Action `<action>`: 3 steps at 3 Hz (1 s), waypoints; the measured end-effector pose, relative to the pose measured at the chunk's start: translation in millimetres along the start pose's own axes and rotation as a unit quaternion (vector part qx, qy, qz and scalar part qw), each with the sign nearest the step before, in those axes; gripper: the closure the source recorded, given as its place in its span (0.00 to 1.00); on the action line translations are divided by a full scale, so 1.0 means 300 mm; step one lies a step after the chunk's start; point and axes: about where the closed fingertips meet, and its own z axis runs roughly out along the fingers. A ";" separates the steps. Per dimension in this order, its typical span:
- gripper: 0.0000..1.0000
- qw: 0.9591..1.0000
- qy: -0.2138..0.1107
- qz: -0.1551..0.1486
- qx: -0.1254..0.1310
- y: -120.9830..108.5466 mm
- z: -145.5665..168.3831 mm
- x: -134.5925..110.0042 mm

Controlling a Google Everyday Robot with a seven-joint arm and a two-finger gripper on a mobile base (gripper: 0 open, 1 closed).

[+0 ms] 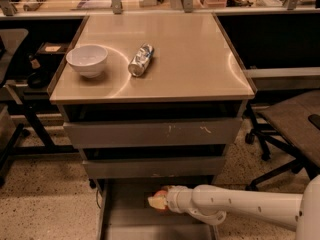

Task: Pick apple from bottom drawer and place on counter

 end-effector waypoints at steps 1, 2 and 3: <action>1.00 1.000 -0.008 -0.009 0.006 0.019 -0.076 -0.071; 1.00 0.999 -0.018 -0.023 0.015 0.034 -0.169 -0.151; 1.00 0.998 -0.029 -0.042 0.025 0.052 -0.265 -0.216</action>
Offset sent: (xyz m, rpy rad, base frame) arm 0.0026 -0.0248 0.1143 -0.0326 -0.1135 -0.0049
